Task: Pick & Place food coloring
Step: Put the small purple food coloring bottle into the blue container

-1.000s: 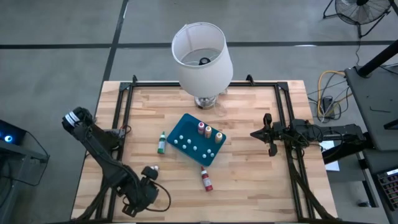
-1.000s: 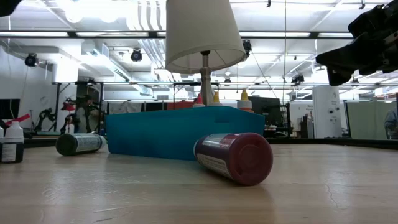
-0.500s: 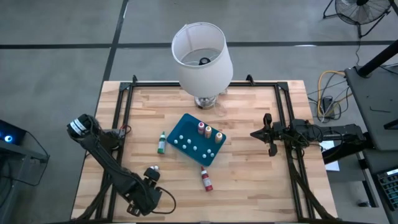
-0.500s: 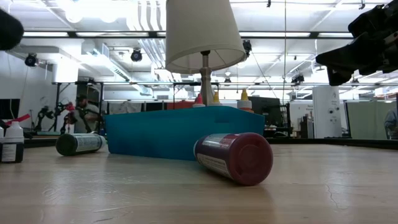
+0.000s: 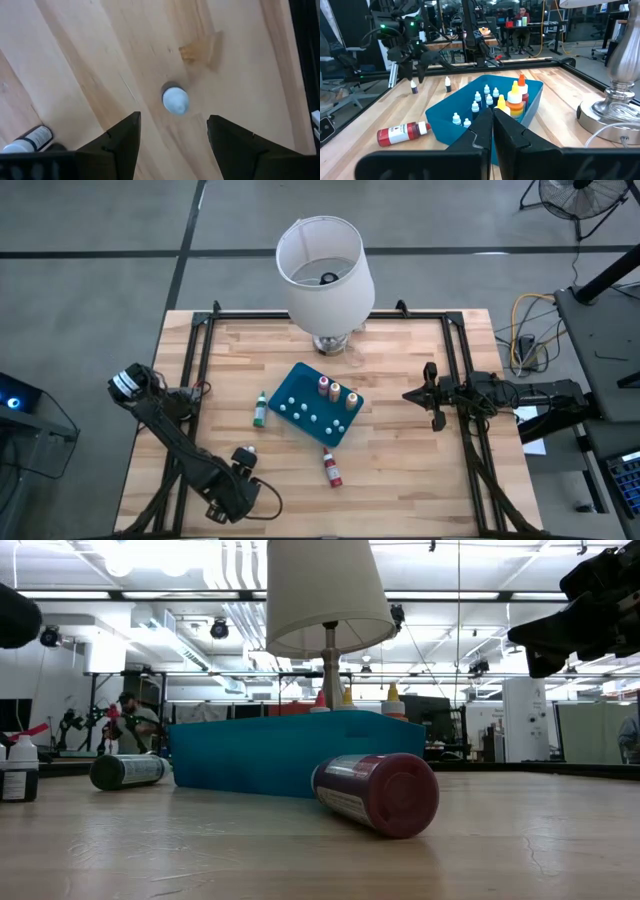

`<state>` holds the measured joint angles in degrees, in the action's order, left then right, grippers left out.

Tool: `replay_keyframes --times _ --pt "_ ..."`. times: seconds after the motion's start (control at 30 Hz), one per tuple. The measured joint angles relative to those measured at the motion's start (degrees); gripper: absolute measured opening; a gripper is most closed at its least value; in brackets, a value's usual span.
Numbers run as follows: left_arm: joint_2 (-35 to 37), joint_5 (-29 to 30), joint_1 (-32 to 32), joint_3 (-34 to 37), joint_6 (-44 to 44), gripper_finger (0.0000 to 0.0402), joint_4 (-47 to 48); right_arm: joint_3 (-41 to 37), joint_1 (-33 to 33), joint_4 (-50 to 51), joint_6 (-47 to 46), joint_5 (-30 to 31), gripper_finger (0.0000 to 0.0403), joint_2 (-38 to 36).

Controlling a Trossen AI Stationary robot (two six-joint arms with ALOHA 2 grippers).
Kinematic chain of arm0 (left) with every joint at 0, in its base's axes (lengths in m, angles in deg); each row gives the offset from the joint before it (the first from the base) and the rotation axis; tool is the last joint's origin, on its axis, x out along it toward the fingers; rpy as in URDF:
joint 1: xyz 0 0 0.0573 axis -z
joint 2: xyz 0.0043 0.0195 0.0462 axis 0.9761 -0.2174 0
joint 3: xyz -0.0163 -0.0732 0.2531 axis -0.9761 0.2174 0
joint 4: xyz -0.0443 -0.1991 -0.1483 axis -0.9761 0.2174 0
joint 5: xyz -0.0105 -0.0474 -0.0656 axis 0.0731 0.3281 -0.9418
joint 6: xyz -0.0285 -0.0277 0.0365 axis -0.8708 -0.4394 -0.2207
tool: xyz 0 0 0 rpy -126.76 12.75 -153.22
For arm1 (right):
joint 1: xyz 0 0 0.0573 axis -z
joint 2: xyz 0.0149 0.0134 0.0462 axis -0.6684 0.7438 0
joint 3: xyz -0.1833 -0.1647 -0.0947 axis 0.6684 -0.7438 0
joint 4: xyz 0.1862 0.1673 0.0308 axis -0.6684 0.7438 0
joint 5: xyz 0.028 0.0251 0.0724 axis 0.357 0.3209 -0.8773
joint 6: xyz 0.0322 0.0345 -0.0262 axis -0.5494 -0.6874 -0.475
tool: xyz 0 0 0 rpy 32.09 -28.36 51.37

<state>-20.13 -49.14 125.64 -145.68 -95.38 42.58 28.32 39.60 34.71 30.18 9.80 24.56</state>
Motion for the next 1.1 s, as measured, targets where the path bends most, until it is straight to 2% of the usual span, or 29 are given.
replay_keyframes --times 0.43,1.1 --pt "-0.3 0.1 -1.0 2.5 -0.4 0.02 -5.4 0.0 0.0 0.0 0.0 0.0 0.0008 0.0" --pt "-1.5 0.1 -1.3 2.8 -1.6 0.02 -8.2 0.0 0.0 0.0 0.0 0.0 0.0009 0.0"
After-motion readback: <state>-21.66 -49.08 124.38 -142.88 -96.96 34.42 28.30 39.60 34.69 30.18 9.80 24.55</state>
